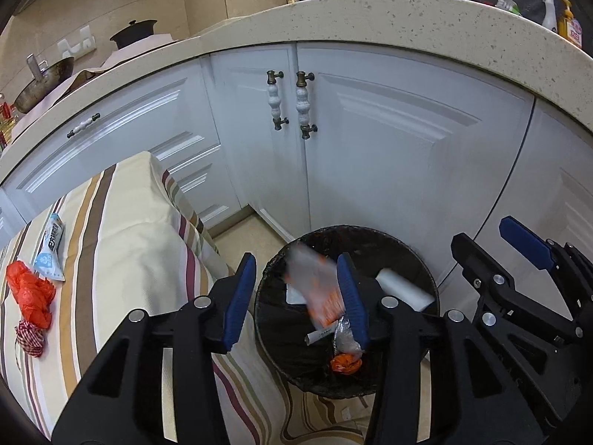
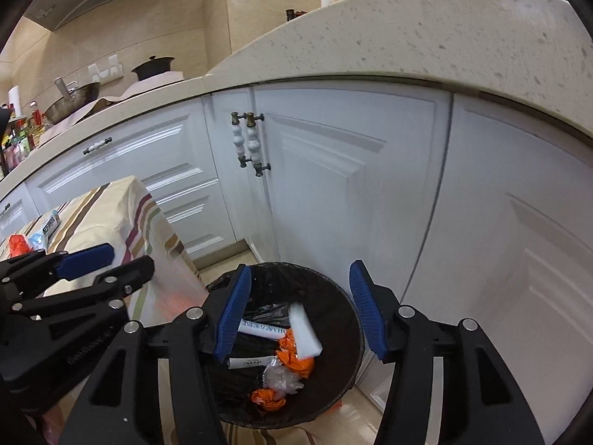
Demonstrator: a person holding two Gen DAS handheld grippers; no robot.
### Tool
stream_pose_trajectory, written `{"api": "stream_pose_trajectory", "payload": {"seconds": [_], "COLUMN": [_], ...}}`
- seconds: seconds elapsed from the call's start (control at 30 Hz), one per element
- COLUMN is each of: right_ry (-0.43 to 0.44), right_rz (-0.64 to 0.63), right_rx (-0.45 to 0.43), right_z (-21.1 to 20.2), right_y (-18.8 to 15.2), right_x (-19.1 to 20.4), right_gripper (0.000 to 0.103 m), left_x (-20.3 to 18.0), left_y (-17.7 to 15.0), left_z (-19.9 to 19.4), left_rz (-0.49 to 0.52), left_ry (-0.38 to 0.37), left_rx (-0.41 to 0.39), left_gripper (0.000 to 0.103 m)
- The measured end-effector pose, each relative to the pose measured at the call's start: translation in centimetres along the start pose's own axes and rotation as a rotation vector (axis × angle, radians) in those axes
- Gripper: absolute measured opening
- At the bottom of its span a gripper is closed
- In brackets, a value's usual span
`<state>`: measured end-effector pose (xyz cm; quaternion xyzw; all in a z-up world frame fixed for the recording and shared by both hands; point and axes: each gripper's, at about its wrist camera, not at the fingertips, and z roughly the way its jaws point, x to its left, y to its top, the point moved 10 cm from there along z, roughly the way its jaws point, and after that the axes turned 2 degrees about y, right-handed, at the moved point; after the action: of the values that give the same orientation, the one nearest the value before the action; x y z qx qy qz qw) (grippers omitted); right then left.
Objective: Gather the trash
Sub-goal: 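Move both open tools back over the table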
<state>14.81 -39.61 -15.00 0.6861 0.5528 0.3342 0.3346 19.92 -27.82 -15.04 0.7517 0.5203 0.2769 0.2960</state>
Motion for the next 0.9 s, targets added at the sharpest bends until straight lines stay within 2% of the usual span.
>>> {"api": "stream_pose_trajectory", "payload": {"seconds": [0.1, 0.33, 0.6, 0.9], "right_ry": [-0.005, -0.006, 0.014, 0.097], "right_rz": [-0.001, 0.001, -0.017, -0.071], "right_rx": [-0.006, -0.022, -0.057, -0.070], "right_z": [-0.7, -1.7, -3.8, -4.9], "right_y": [-0.1, 0.6, 1.7, 2.2], "right_x": [-0.1, 0.5, 2.1, 7.6], "right_gripper": [0.055, 0.057, 0.059, 0.059], "left_x": [0.4, 1.8, 4.7, 11.1], "left_y": [0.0, 0.5, 0.5, -1.5], "left_z": [-0.2, -1.8, -4.5, -7.7], "left_rz": [-0.005, -0.033, -0.077, -0.149], "left_ry": [0.005, 0.023, 0.037, 0.106], "left_rx": [-0.002, -0.031, -0.061, -0.073], "left_gripper": [0.052, 0.061, 0.064, 0.065]}}
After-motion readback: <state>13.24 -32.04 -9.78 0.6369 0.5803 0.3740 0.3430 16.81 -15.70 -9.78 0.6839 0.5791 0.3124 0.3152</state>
